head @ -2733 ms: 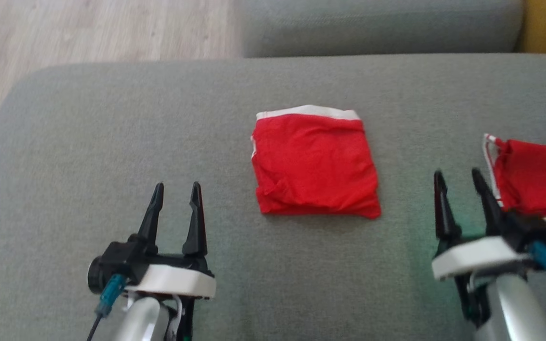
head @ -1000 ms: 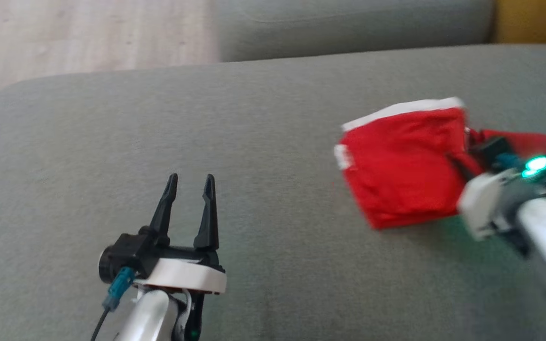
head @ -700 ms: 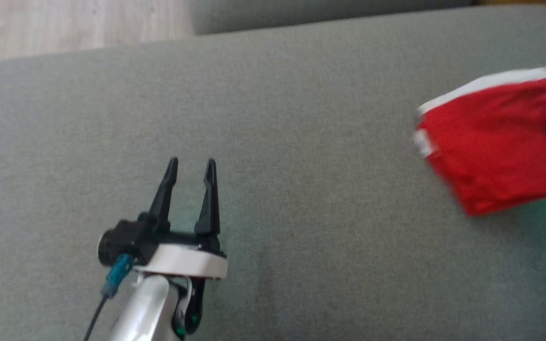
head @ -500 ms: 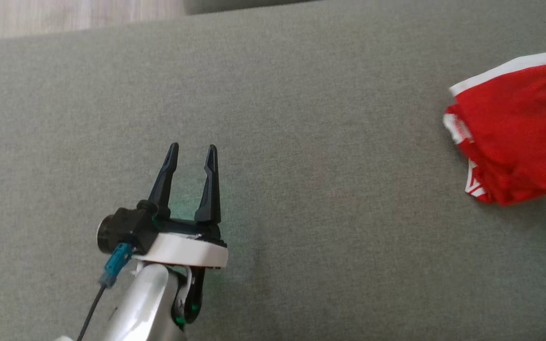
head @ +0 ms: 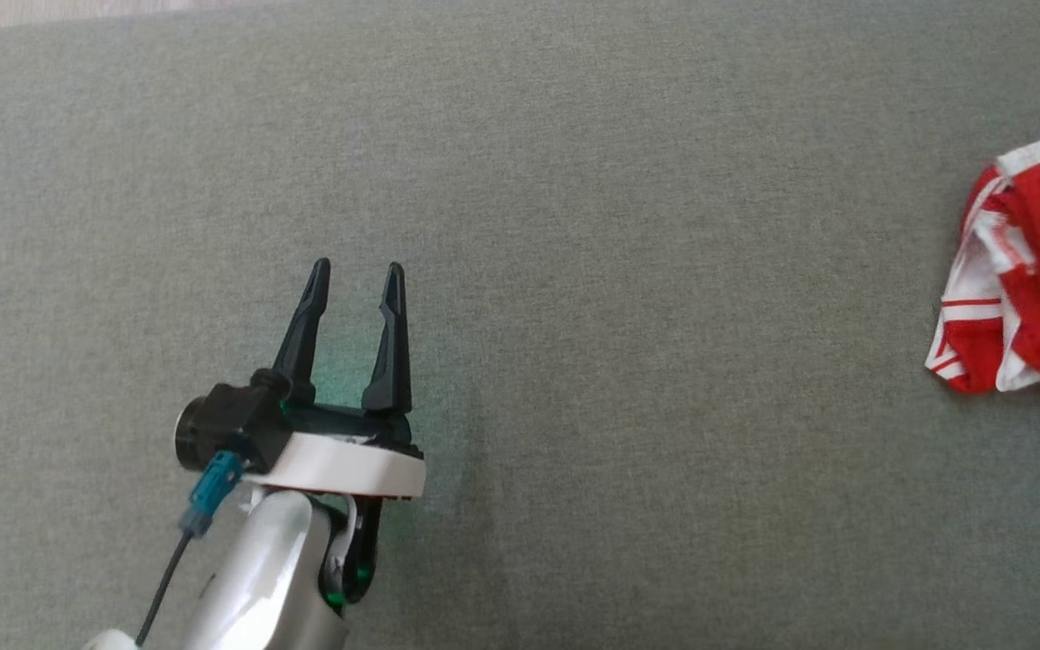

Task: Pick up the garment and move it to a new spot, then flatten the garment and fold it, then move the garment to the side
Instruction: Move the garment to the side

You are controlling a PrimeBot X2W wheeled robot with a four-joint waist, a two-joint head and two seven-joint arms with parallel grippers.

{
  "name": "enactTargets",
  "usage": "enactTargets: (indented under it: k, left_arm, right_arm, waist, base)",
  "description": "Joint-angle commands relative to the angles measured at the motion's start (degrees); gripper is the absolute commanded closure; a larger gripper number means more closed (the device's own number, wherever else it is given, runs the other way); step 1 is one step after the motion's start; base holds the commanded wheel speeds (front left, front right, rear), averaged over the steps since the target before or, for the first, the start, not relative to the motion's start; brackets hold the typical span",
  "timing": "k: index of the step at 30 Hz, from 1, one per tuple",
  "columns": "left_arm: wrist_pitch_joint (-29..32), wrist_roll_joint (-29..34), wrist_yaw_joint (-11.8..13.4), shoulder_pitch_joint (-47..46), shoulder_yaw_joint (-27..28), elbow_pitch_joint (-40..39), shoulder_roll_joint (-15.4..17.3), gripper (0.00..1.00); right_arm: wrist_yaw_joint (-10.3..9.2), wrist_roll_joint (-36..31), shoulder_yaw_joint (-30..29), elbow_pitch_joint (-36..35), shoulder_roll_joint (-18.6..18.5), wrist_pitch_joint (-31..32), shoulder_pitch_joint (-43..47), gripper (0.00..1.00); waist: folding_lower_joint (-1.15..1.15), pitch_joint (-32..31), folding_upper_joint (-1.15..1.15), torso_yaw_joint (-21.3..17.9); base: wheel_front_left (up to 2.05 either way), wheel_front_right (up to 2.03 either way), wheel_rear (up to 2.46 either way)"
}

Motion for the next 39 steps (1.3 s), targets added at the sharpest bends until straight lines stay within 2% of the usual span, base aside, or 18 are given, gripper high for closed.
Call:
enactTargets:
  k: [1, 7, 8, 9, 10, 11, 18, 24, 27, 30, 31, 32, 36, 39]
  left_arm:
    - [-0.3, 0.4, 0.1, -1.5, 1.7, -1.7, 0.4, 0.00]
    - [-0.3, 0.3, 0.2, -1.5, 1.5, -1.5, 0.4, 0.00]
    - [-0.3, 0.3, 0.2, -1.6, 1.5, -1.4, 0.4, 0.00]
    - [-0.3, 0.3, 0.2, -1.6, 1.5, -1.4, 0.4, 0.00]
    - [-0.3, 0.3, 0.2, -1.6, 1.5, -1.4, 0.4, 0.00]
    - [-0.3, 0.3, 0.2, -1.6, 1.6, -1.3, 0.4, 0.00]
    - [-0.3, 0.4, 0.1, -0.8, 2.1, -0.7, 0.4, 0.00]
    - [-0.3, 0.8, 0.2, 0.6, 3.2, -0.8, 0.4, 0.00]
    - [-0.3, 1.3, 0.5, 1.1, 4.1, -1.4, 0.4, 0.00]
    - [-0.3, 1.4, 0.5, 2.1, 4.6, -1.7, 0.4, 0.00]
    - [-0.3, 1.6, 0.6, 3.0, 4.6, -1.7, 0.4, 0.00]
    - [-0.3, 1.7, 0.6, 3.4, 4.6, -1.7, 0.4, 0.00]
    - [-0.3, 2.1, 0.7, 4.8, 5.1, -2.2, 0.4, 0.00]
    - [-0.3, 2.5, 0.6, 5.7, 5.6, -2.5, 0.4, 0.00]
  right_arm:
    - [-0.04, -1.0, -1.3, -0.5, -2.3, 0.5, 1.7, 1.00]
    - [-0.04, -2.9, -6.5, 0.1, 0.2, 2.2, 2.6, 1.00]
    - [-0.04, -3.2, -7.6, 0.3, 0.8, 2.5, 2.7, 0.87]
    - [-0.04, -3.2, -7.6, 0.3, 0.8, 2.5, 2.7, 0.87]
    - [-0.04, -3.5, -8.7, 0.1, 1.4, 2.5, 2.8, 0.33]
    - [-0.04, -3.6, -10.2, -0.1, 2.2, 2.3, 2.8, 0.00]
    - [-0.04, -8.4, -19.9, -3.7, 7.9, 2.5, 2.5, 0.00]
    - [-0.04, -11.5, -23.7, -14.6, 15.3, -0.2, 1.9, 0.00]
    - [-0.04, -10.8, -24.9, -20.2, 21.9, -2.7, 2.6, 0.00]
    - [-0.04, -7.3, -26.8, -25.2, 30.5, -5.5, 3.7, 0.00]
    - [-0.04, -5.6, -26.9, -27.5, 34.9, -8.4, 5.4, 0.00]
    - [-0.04, -4.3, -26.8, -28.3, 37.2, -9.7, 6.4, 0.00]
    - [-0.04, -1.3, -25.3, -31.0, 43.1, -14.7, 9.7, 0.00]
    - [-0.04, -1.7, -22.9, -30.8, 45.0, -18.9, 11.8, 0.00]
  waist:
    - [-0.01, 0.0, 0.00, 0.0]
    - [-0.01, 0.0, 0.00, 0.0]
    - [-0.01, -0.1, 0.00, -0.1]
    - [-0.01, -0.1, 0.00, -0.1]
    - [-0.01, -0.3, 0.00, -0.1]
    - [-0.01, -0.5, 0.00, -0.2]
    - [-0.01, -3.0, 0.00, -0.5]
    - [-0.01, -6.6, 0.00, -0.8]
    - [-0.01, -8.6, 0.00, -0.6]
    - [-0.01, -10.8, 0.00, -0.4]
    - [-0.01, -12.2, 0.00, -0.1]
    - [-0.01, -12.8, 0.00, 0.0]
    - [-0.01, -14.2, 0.00, 0.3]
    - [-0.01, -14.6, 0.00, 0.6]
  base:
    - [0.00, 0.00, 0.00]
    - [0.00, 0.00, 0.00]
    - [0.00, 0.00, 0.00]
    - [0.00, 0.00, 0.00]
    - [0.00, 0.00, 0.00]
    - [0.00, 0.00, 0.00]
    - [0.00, 0.00, 0.00]
    - [0.00, 0.00, 0.00]
    - [0.00, 0.00, 0.00]
    - [0.00, 0.00, 0.00]
    - [0.00, 0.00, 0.00]
    - [0.00, 0.00, 0.00]
    - [0.00, 0.00, 0.00]
    - [0.00, 0.00, 0.00]
